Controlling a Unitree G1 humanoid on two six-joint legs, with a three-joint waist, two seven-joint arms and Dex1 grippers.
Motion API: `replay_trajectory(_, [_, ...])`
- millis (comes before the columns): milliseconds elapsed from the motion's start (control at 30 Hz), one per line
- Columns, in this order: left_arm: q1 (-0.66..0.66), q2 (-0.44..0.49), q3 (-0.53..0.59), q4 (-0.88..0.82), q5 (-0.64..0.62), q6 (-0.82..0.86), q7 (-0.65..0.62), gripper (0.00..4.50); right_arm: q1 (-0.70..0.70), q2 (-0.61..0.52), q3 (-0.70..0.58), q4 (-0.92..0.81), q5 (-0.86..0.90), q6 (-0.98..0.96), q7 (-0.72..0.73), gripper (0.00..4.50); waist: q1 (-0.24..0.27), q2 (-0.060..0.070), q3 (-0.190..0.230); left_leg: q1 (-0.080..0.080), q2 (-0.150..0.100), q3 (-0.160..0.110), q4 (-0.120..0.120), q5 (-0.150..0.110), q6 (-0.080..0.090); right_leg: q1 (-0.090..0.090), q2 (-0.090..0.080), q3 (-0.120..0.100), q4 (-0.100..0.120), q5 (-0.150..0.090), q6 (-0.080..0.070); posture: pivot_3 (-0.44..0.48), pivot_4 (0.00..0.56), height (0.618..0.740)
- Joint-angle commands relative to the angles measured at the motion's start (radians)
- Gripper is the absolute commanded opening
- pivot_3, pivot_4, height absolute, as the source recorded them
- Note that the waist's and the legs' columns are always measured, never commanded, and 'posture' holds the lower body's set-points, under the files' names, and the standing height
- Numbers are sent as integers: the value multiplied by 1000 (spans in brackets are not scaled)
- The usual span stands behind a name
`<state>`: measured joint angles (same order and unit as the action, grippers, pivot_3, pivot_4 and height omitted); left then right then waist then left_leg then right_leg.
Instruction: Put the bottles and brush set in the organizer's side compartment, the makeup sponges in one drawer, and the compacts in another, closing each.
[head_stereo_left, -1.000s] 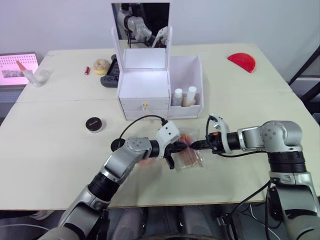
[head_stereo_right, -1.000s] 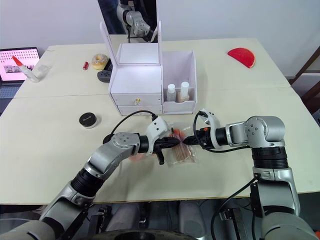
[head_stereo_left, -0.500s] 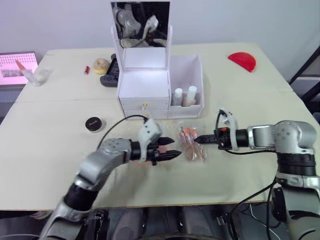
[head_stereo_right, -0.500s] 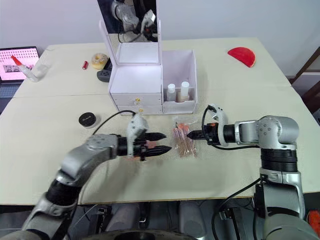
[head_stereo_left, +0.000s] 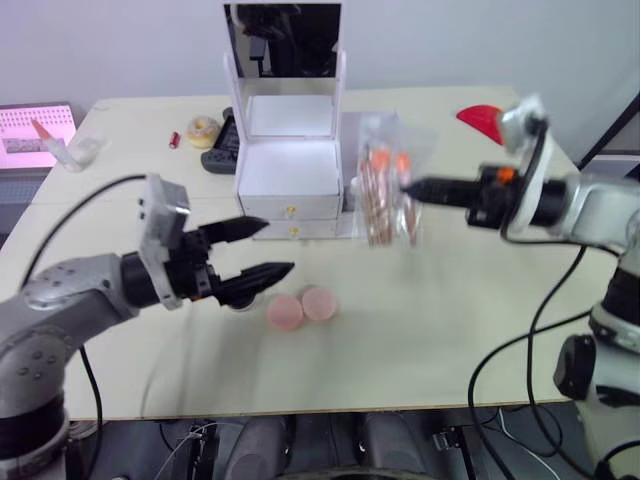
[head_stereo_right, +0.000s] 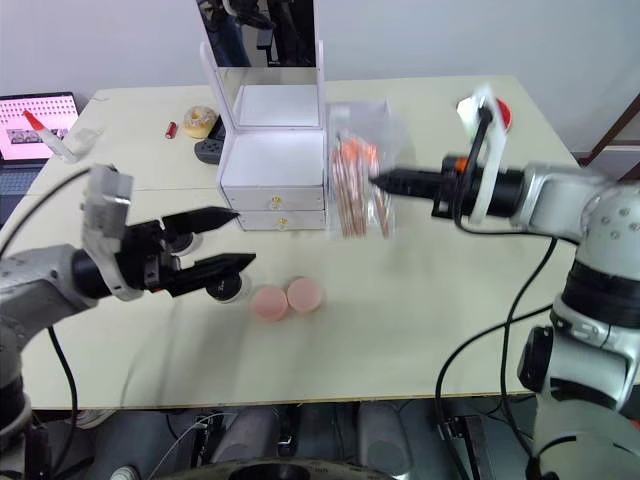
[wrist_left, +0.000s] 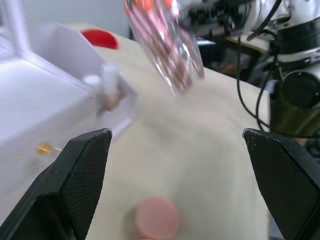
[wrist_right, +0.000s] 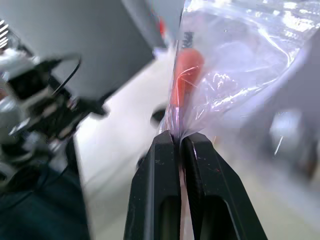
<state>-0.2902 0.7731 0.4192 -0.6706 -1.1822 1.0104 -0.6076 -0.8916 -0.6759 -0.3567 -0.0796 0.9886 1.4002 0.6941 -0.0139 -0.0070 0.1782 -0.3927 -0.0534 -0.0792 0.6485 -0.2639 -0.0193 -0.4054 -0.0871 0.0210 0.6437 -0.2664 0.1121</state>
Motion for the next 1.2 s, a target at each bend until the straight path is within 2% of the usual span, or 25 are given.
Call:
replay_trajectory(33, [-38, 52, 53, -10, -90, -16, 76, 4418, -92, 30, 45, 92, -87, -151, -23, 0, -1, 0, 0, 0, 0, 0, 0, 0, 0, 0, 0, 0, 0, 0, 0, 0, 150, 740])
replay_trajectory(233, [-94, 83, 66, 33, -184, -60, 182, 4418, -176, 79, 195, 342, -323, -481, 23, 0, -1, 0, 0, 0, 0, 1, -1, 0, 0, -1, 0, 1, 0, 0, 0, 0, 150, 740])
replay_trajectory(400, [-93, 95, 56, 33, -225, -89, 236, 4418, -251, 120, 245, 597, -460, -722, 76, 0, -3, 1, 1, -1, 0, 1, -1, 0, -1, -3, 0, 2, 0, 0, 0, 0, 150, 740])
replay_trajectory(633, [-78, 113, 49, 31, -249, -116, 265, 4418, -350, 183, 286, 918, -604, -941, 124, 0, -8, 1, 1, -1, 0, 2, -3, 1, -2, -4, 0, 2, 1, 0, 0, 0, 150, 740])
replay_trajectory(900, [-68, 125, 41, 32, -257, -141, 279, 4418, -391, 239, 314, 1112, -728, -1069, 126, 0, -6, 1, 1, -1, -1, 1, -3, 1, -3, -4, 0, 2, 1, 0, 0, 0, 150, 740])
replay_trajectory(1067, [-61, 126, 36, 35, -255, -155, 280, 4418, -407, 251, 289, 1146, -740, -1077, 132, 0, -6, 2, 1, -1, -1, 1, -3, 2, -3, -4, 0, 2, 1, 0, 0, 0, 150, 740])
replay_trajectory(1200, [-58, 125, 30, 40, -249, -159, 277, 4500, -428, 248, 258, 1152, -736, -1073, 116, 1547, -8, 2, 1, -1, -1, 1, -3, 2, -3, -4, 0, 2, 1, 0, 0, 0, 150, 740])
